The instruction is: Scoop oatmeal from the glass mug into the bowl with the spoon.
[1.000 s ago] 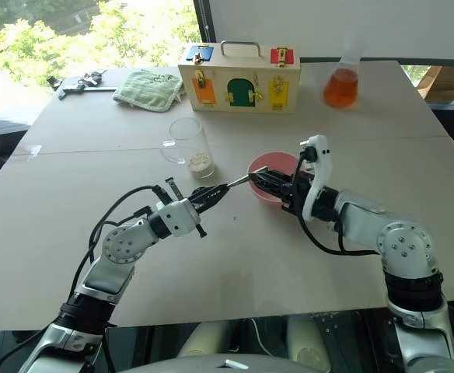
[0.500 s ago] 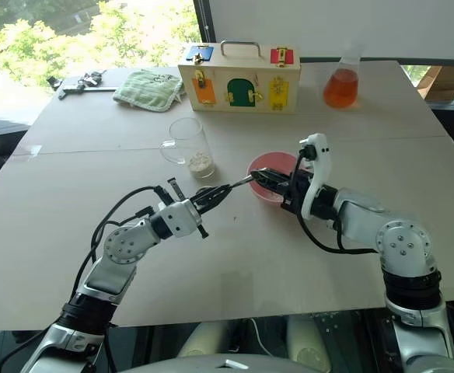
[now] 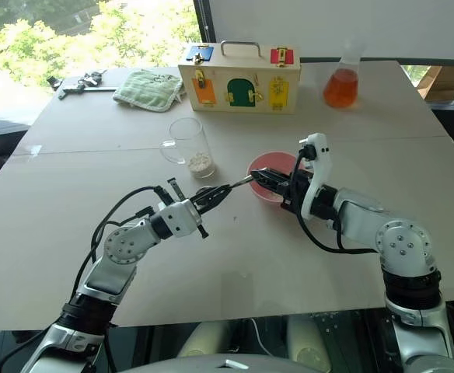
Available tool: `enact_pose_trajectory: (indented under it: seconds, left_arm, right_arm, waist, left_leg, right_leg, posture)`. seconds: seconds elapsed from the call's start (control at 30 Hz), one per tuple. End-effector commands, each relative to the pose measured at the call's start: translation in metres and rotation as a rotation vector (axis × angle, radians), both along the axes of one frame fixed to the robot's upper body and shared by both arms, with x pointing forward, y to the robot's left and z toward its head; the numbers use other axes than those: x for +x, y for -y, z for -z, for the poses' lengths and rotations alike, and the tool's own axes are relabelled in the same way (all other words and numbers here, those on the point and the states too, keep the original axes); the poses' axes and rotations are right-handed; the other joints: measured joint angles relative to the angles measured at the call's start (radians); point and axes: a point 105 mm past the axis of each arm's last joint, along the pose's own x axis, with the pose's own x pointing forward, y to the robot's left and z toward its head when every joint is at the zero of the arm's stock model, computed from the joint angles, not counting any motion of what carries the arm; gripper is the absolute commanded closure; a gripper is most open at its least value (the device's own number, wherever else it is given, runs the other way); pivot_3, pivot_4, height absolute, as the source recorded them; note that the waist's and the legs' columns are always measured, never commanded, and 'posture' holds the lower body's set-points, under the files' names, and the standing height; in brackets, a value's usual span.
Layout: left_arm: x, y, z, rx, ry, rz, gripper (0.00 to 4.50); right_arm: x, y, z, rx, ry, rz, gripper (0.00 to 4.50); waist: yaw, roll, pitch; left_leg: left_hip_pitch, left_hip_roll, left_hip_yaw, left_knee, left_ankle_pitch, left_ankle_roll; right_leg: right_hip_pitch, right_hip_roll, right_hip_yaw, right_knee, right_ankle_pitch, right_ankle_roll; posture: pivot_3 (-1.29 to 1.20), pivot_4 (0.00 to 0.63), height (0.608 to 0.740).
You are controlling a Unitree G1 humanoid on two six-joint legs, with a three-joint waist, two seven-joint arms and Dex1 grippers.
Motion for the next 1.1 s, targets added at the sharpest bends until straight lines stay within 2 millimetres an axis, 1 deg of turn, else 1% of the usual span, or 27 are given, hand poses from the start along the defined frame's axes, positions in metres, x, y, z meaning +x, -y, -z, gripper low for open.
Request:
enact_pose_trajectory:
  seconds: [0.03,0.13,0.17,0.23,0.27,0.3,0.37,0.4,0.43,0.53,0.6,0.63,0.7,0.8,0.87,0.93,0.97,1.0,1.03,1.1]
  left_arm:
    - [-0.005,0.003,-0.013,-0.034,0.039,0.025,4.5]
    - [-0.004,0.001,-0.016,-0.057,0.035,0.022,4.5]
    - [-0.003,0.001,-0.017,-0.061,0.039,0.019,3.81]
    - [-0.004,0.001,-0.017,-0.059,0.033,0.023,3.15]
    - [-0.004,0.001,-0.017,-0.057,0.025,0.029,2.56]
    - [-0.004,0.001,-0.016,-0.056,0.024,0.029,2.17]
    - [-0.002,0.0,-0.018,-0.045,0.05,0.013,1.22]
    - [-0.002,0.0,-0.018,-0.04,0.062,0.006,0.67]
    - [-0.001,-0.001,-0.02,-0.042,0.067,0.002,0.24]
    - [-0.001,-0.004,-0.03,-0.076,0.1,-0.016,0.24]
    - [-0.001,-0.01,-0.05,-0.13,0.155,-0.044,0.24]
    - [0.0,-0.016,-0.061,-0.157,0.187,-0.073,0.24]
    - [0.002,-0.027,-0.077,-0.192,0.222,-0.126,0.24]
    - [0.005,-0.052,-0.096,-0.226,0.203,-0.228,0.24]
    - [0.007,-0.082,-0.118,-0.262,0.233,-0.362,0.24]
    - [0.006,-0.109,-0.132,-0.274,0.273,-0.489,0.24]
    - [0.006,-0.119,-0.132,-0.257,0.279,-0.536,0.24]
    - [0.006,-0.129,-0.129,-0.234,0.272,-0.575,0.24]
    - [0.006,-0.135,-0.121,-0.209,0.25,-0.602,0.24]
    - [0.006,-0.14,-0.105,-0.16,0.214,-0.619,0.24]
  right_arm:
    - [0.0,-0.002,-0.014,0.016,0.056,0.009,4.44]
    - [0.001,-0.002,-0.015,0.027,0.052,0.015,4.44]
    - [0.002,-0.002,-0.016,0.034,0.05,0.018,4.5]
    - [0.003,-0.001,-0.016,0.043,0.046,0.023,4.5]
    - [0.003,-0.002,-0.017,0.045,0.045,0.025,4.5]
    - [0.003,-0.002,-0.017,0.047,0.044,0.027,4.5]
    - [0.004,-0.001,-0.017,0.049,0.042,0.03,4.5]
    - [0.004,-0.001,-0.017,0.05,0.04,0.033,4.5]
    - [0.004,-0.001,-0.016,0.051,0.039,0.036,4.5]
    - [0.006,0.001,-0.017,0.057,0.035,0.049,4.5]
    - [0.01,0.007,-0.018,0.062,0.035,0.077,4.5]
    - [0.013,0.011,-0.02,0.065,0.034,0.095,4.5]
    - [0.016,0.02,-0.022,0.065,0.035,0.121,4.5]
    - [0.021,0.041,-0.025,0.052,0.037,0.178,4.5]
    - [0.025,0.057,-0.028,0.067,0.027,0.23,4.5]
    - [0.028,0.069,-0.032,0.109,-0.002,0.28,4.5]
    - [0.03,0.073,-0.033,0.131,-0.017,0.302,4.5]
    - [0.031,0.077,-0.035,0.162,-0.037,0.323,4.5]
    - [0.033,0.08,-0.037,0.191,-0.06,0.341,4.5]
    - [0.034,0.082,-0.04,0.216,-0.081,0.352,4.5]
  waist:
    - [0.0,0.0,0.0]
    - [0.0,0.0,0.0]
    - [0.0,0.0,0.0]
    - [0.0,0.0,0.0]
    - [0.0,0.0,0.0]
    - [0.0,0.0,0.0]
    - [0.0,0.0,0.0]
    - [0.0,0.0,0.0]
    - [0.0,0.0,0.0]
    - [0.0,0.0,0.0]
    - [0.0,0.0,0.0]
    - [0.0,0.0,0.0]
    - [0.001,0.0,0.0]
    - [0.0,0.0,0.0]
    - [0.0,0.0,0.0]
    - [-0.003,0.0,0.0]
    - [-0.003,0.0,0.0]
    - [-0.003,0.0,0.0]
    - [-0.003,0.0,0.0]
    - [-0.003,0.001,0.0]
  left_leg:
    - [0.0,0.0,0.0,0.0,0.0,0.0]
    - [0.0,0.0,0.0,0.0,0.0,0.0]
    - [0.0,0.0,0.0,0.0,0.0,0.0]
    - [0.0,0.0,0.0,0.0,0.0,0.0]
    - [0.0,0.0,0.0,0.0,0.0,0.0]
    - [0.0,0.0,0.0,0.0,0.0,0.0]
    - [0.0,0.0,0.0,0.0,0.0,0.0]
    - [0.0,0.0,0.0,0.0,0.0,0.0]
    - [0.0,0.0,0.0,0.0,0.0,0.0]
    - [0.0,0.0,0.0,0.0,0.0,0.0]
    - [0.0,0.0,0.0,0.0,0.0,0.0]
    - [0.0,0.0,0.0,0.0,0.0,0.0]
    - [0.0,0.0,0.0,0.001,0.0,0.0]
    - [-0.001,0.0,0.0,0.001,0.0,0.0]
    - [-0.001,0.0,0.0,0.001,0.0,0.0]
    - [-0.001,0.0,0.0,0.001,0.0,0.0]
    - [-0.001,0.001,0.0,0.001,0.0,0.0]
    - [-0.001,0.001,0.0,0.001,0.0,0.0]
    - [-0.001,0.001,0.001,0.001,0.0,0.0]
    - [0.0,0.001,0.002,0.001,0.0,0.0]
  right_leg:
    - [0.0,0.0,0.0,0.0,0.0,0.0]
    - [0.0,0.0,0.0,0.0,0.0,0.0]
    - [0.0,0.0,0.0,0.0,0.0,0.0]
    - [0.0,0.0,0.0,0.0,0.0,0.0]
    - [0.0,0.0,0.0,0.0,0.0,0.0]
    - [0.0,0.0,0.0,0.0,0.0,0.0]
    - [0.0,0.0,0.0,0.0,0.0,0.0]
    - [0.0,0.0,0.0,0.0,0.0,0.0]
    - [0.0,0.0,0.0,0.0,0.0,0.0]
    - [0.0,0.0,0.0,0.0,0.0,0.0]
    - [0.0,0.0,0.0,0.0,0.0,0.0]
    - [0.0,0.0,0.0,0.0,0.0,0.0]
    - [0.0,0.0,0.0,0.0,0.0,0.0]
    - [0.0,0.0,0.0,0.0,0.0,0.0]
    - [0.0,0.0,0.0,0.0,0.0,0.0]
    - [0.0,0.001,0.0,0.0,0.0,0.0]
    - [0.0,0.002,0.0,0.0,0.0,0.0]
    - [0.0,0.002,0.001,0.001,0.0,0.0]
    - [0.0,0.002,0.001,0.001,0.0,0.0]
    - [0.0,0.002,0.002,0.001,0.0,0.0]
  posture:
    - [0.0,0.15,0.74]
    - [0.0,0.15,0.74]
    - [0.0,0.15,0.74]
    - [0.0,0.15,0.74]
    - [0.0,0.15,0.74]
    - [0.0,0.15,0.74]
    - [0.0,0.15,0.74]
    - [0.0,0.15,0.74]
    - [0.0,0.15,0.74]
    - [0.0,0.15,0.74]
    - [0.0,0.15,0.74]
    - [0.0,0.15,0.74]
    - [0.0,0.15,0.74]
    - [0.0,0.15,0.74]
    - [0.0,0.15,0.74]
    - [0.0,0.15,0.74]
    - [0.0,0.15,0.74]
    - [0.0,0.15,0.74]
    - [0.0,0.15,0.74]
    - [0.0,0.15,0.74]
